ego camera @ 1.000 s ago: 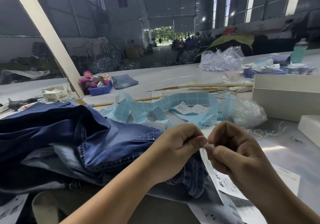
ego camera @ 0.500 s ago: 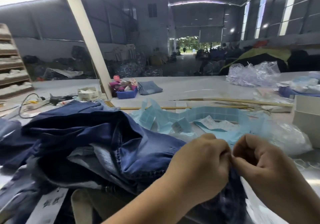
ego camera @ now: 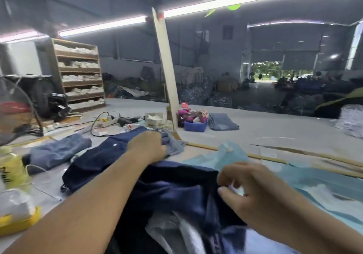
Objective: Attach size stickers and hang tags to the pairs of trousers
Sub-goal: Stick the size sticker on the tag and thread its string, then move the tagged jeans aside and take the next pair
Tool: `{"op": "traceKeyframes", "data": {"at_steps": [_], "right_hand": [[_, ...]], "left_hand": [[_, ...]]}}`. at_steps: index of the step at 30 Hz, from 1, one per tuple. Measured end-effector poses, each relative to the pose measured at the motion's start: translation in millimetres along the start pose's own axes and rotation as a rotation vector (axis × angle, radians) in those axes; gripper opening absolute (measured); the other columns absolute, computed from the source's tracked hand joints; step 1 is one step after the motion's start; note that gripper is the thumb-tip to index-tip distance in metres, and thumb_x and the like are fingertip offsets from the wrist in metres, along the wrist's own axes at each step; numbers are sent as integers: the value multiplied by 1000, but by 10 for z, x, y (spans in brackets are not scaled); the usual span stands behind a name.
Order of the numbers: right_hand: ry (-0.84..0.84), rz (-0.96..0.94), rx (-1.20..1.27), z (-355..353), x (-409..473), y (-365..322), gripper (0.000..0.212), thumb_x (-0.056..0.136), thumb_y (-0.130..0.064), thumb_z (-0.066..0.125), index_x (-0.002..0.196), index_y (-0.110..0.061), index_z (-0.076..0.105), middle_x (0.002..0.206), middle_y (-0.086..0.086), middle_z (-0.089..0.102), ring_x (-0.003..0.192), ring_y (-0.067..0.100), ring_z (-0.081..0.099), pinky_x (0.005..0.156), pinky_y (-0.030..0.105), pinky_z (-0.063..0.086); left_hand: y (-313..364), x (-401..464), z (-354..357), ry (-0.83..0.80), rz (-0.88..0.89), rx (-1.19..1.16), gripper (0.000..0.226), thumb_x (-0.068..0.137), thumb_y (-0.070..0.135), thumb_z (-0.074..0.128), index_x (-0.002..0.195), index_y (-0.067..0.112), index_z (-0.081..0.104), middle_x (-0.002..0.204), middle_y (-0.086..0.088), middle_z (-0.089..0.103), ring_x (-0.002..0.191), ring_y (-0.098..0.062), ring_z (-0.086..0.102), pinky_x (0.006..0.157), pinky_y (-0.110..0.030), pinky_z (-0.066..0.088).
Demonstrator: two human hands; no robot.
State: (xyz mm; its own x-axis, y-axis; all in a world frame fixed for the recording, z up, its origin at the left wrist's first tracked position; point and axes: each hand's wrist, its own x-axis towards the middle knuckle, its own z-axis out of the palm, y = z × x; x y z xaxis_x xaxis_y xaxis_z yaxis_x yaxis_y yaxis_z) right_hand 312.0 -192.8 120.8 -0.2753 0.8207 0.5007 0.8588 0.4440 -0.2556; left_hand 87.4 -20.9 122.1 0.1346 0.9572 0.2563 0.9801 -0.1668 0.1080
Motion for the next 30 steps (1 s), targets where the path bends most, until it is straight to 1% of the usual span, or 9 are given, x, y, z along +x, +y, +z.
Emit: {"op": "traceKeyframes", "data": {"at_steps": [2,6,9,13,17,22,24,27,30], "right_hand": [[-56,-55,-13,284,416,-46,16,88,-42,53,85,-27,55,90,-13,53,88,4,47,76,22,40],[-80,-122,-54,780,1152,-82,30,94,-49,44,112,-28,55,117,-12,50,114,10,40,94,25,34],[-176,-127,-27,1221,1511,-41,37,94,-50,44,122,-27,52,127,-9,45,122,14,35,104,28,29],[-474,-180,-81,1912,1607,15,39,100,-50,33,128,-28,47,133,4,48,126,17,42,105,32,27],[-524,-174,-59,2072,1641,98,38,102,-50,29,126,-24,42,130,2,46,125,16,41,86,32,24],[-430,-77,1,1990,1595,26,37,97,-51,35,126,-28,41,132,-9,41,124,11,37,97,28,30],[-429,-61,25,1943,1584,-23,36,96,-51,36,124,-28,43,130,-8,42,123,11,38,99,29,29],[-417,-58,28,1898,1560,-62,32,97,-49,35,117,-27,48,125,-6,45,120,15,39,95,30,28],[-412,-59,29,1887,1551,-62,30,98,-47,35,113,-26,50,123,-5,47,120,16,41,97,28,29]], "left_hand": [[-533,348,254,-56,-167,40,39,92,42,51,119,15,60,130,-13,59,114,-32,57,91,-40,49],[-1209,932,835,-97,-398,-106,69,94,51,49,148,9,34,149,-15,42,131,-36,45,101,-43,45],[-1540,1243,1287,-34,-446,-76,80,88,59,54,150,15,29,154,-11,34,136,-34,38,105,-45,39],[-1953,1423,1866,-161,-516,-30,93,81,68,58,150,16,23,153,-7,30,136,-33,34,106,-43,37],[-2165,1520,2119,-34,-542,-15,67,88,66,51,140,24,42,142,0,44,128,-30,39,95,-41,42],[-2256,1545,2017,25,-491,-4,24,99,33,46,119,30,58,127,1,59,113,-26,52,79,-35,45],[-2243,1503,2015,35,-482,39,20,98,25,46,115,30,56,123,1,58,109,-24,53,75,-35,45],[-2229,1451,2017,33,-444,87,18,99,36,46,114,27,52,121,1,55,111,-24,50,74,-34,41],[-2195,1436,2035,20,-398,211,20,98,20,39,115,25,50,122,0,55,111,-24,52,79,-34,40]]}}
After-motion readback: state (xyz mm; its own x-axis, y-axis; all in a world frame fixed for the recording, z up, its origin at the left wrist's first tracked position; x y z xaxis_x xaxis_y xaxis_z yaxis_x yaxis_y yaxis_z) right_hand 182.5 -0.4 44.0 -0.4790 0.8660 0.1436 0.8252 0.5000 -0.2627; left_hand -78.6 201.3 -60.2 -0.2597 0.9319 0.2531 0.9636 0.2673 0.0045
